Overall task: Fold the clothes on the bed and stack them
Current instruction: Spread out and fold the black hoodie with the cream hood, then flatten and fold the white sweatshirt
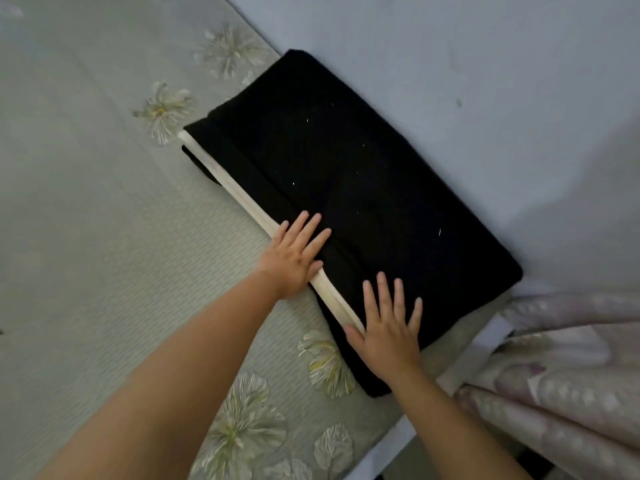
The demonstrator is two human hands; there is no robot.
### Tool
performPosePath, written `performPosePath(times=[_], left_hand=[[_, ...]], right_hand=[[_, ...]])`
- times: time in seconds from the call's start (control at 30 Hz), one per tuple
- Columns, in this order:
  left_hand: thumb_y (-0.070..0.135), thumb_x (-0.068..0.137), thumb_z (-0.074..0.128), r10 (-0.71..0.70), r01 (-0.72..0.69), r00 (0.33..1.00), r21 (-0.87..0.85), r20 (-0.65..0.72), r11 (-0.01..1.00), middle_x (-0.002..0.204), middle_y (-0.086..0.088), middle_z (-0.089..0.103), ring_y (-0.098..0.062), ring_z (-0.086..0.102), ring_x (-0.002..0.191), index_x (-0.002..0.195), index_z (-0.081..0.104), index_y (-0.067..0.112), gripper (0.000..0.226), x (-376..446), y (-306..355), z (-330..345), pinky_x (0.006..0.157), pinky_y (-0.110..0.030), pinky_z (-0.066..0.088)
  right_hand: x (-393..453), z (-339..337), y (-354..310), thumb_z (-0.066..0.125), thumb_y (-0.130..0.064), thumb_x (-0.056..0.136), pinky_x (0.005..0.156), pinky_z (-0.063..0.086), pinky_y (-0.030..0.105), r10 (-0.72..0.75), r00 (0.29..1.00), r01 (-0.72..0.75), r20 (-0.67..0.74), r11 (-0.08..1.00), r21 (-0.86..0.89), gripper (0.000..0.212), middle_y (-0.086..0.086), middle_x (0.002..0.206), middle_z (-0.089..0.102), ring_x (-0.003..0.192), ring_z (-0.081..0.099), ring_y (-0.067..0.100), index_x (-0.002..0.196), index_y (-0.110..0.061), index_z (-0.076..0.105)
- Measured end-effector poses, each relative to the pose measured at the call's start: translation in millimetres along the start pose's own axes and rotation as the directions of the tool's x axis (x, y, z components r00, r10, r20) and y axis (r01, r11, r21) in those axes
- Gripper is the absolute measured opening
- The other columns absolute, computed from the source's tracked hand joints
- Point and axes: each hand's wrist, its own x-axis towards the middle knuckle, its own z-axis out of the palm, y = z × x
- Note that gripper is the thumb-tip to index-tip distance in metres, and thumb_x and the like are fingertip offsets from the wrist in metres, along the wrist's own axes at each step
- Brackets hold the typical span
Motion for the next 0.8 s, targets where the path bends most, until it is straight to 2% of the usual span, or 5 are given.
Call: performPosePath(times=[0.07, 0.2, 0.43, 0.63, 0.8], left_hand=[[0.042, 0.098, 0.014, -0.037, 0.038, 0.998, 0.010, -0.048, 0.999, 0.153, -0.003, -0.018, -0.021, -0.020, 0.139, 0.140, -0.019, 0.023, 0.056, -2, 3, 3, 0.107, -0.035, -0.017], [0.038, 0.099, 0.017, -0.167, 0.143, 0.978, -0.183, -0.125, 0.973, 0.155, -0.001, -0.007, -0.017, -0.012, 0.141, 0.146, -0.002, 0.020, 0.054, -28, 24, -1, 0.110, -0.031, -0.011], [0.028, 0.099, 0.025, -0.361, 0.336, 0.933, -0.335, -0.011, 0.880, 0.155, -0.001, 0.009, -0.018, 0.001, 0.143, 0.146, 0.018, 0.017, 0.048, -171, 30, 22, 0.114, -0.032, 0.000], [0.023, 0.098, 0.030, -0.665, 0.607, 0.746, -0.417, 0.007, 0.676, 0.151, -0.001, 0.025, -0.021, 0.016, 0.141, 0.145, 0.023, 0.019, 0.047, -319, -9, 43, 0.111, -0.031, 0.015], [0.027, 0.097, 0.035, -0.845, 0.756, 0.535, -0.449, 0.005, 0.476, 0.148, -0.001, 0.031, -0.022, 0.020, 0.139, 0.143, 0.028, 0.017, 0.048, -444, -49, 63, 0.110, -0.033, 0.019]], right_hand=[[1, 3, 0, 0.055, -0.051, 0.084, 0.106, 0.000, 0.058, -0.023, 0.991, 0.026, -0.129, 1.000, 0.016, 0.079, 0.013, 0.152, 0.012, 0.139, 0.006, 0.037, 0.143, -0.015, 0.016], [1, 10, 6, 0.031, -0.057, 0.090, 0.109, -0.011, 0.053, 0.019, 0.999, -0.021, -0.046, 0.998, -0.055, 0.077, 0.005, 0.155, -0.015, 0.141, -0.015, 0.027, 0.141, -0.023, -0.016], [-37, -20, -37, 0.034, -0.042, 0.095, 0.112, 0.003, 0.051, -0.077, 0.995, 0.067, -0.070, 0.989, -0.129, 0.064, 0.011, 0.155, 0.001, 0.143, -0.002, 0.028, 0.147, -0.016, 0.008], [-86, -20, -152, 0.032, -0.035, 0.097, 0.114, 0.010, 0.042, -0.441, 0.896, 0.443, 0.043, 0.886, -0.135, 0.057, 0.004, 0.156, 0.009, 0.143, 0.005, 0.025, 0.147, -0.017, 0.013], [-135, -19, -273, 0.082, -0.014, 0.064, 0.077, 0.053, 0.049, -0.727, 0.677, 0.720, -0.117, 0.686, -0.101, 0.048, 0.024, 0.105, 0.066, 0.097, 0.064, 0.039, 0.104, 0.006, 0.065]])
